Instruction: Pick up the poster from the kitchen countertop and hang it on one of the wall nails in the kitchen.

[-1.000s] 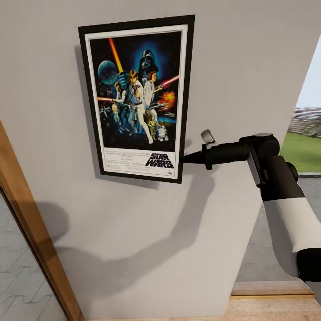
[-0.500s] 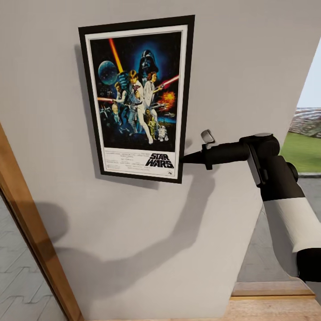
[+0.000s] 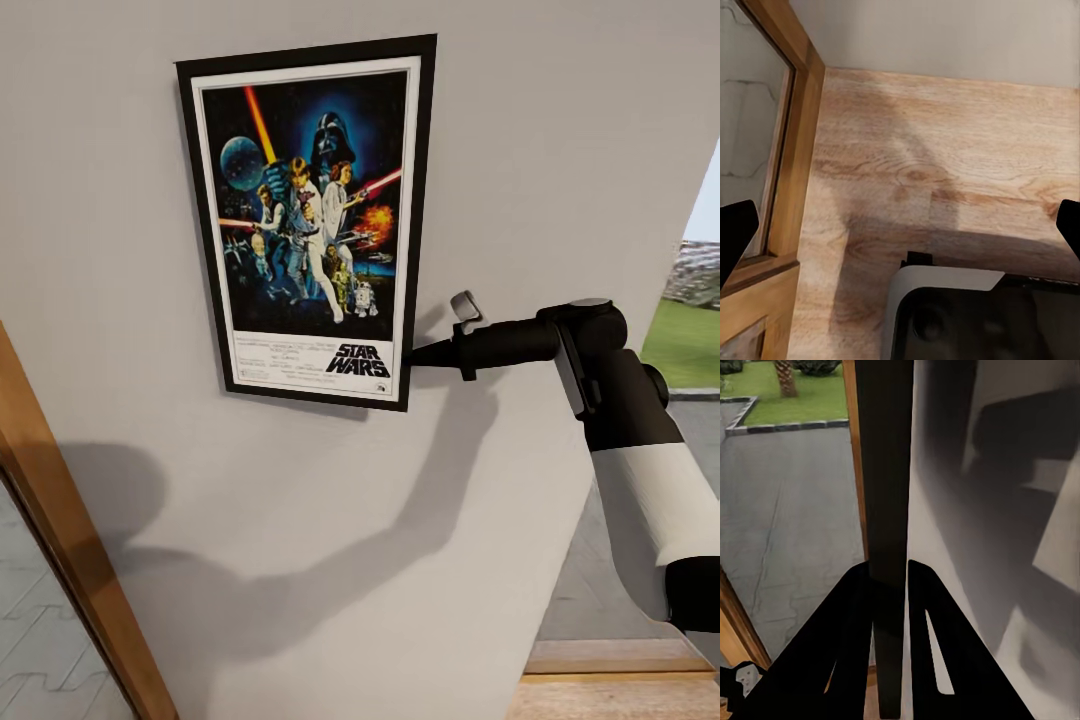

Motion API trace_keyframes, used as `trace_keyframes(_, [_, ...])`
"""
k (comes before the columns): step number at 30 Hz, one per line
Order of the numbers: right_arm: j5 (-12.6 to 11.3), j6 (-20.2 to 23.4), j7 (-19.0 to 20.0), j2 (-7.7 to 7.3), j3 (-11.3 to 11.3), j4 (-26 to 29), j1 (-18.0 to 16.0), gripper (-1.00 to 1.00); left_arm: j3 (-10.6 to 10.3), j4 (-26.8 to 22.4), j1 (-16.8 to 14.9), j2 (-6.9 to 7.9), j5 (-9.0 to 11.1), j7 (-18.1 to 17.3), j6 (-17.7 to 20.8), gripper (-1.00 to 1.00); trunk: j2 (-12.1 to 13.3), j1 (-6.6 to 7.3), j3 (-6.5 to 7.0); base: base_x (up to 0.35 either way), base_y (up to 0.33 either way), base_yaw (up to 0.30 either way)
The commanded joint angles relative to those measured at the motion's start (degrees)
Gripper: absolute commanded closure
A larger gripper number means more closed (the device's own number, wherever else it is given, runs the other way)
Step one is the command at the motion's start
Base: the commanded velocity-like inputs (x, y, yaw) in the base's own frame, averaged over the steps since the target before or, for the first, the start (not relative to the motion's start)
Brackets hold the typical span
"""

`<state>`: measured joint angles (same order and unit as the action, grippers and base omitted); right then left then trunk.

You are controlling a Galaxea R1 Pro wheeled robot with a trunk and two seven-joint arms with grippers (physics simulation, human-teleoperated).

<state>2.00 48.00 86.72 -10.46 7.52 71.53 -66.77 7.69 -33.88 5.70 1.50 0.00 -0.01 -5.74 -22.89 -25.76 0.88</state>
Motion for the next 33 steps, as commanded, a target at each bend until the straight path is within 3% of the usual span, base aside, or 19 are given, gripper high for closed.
trace_keyframes(1, [0.19, 0.78, 0.38, -0.05, 0.04, 0.02, -0.03, 1.00, 0.04, -0.05, 0.03, -0.01, 0.00, 0.00, -0.09, -1.00, -0.03, -0.02, -0.01, 0.004, 0.000, 0.000])
trace_keyframes(33, [0.20, 0.80, 0.21, -0.02, -0.05, -0.16, 0.20, 1.00, 0.40, -0.05, 0.04, -0.01, -0.01, 0.01, -0.12, -1.00, -0.03, -0.02, -0.01, 0.000, 0.000, 0.000])
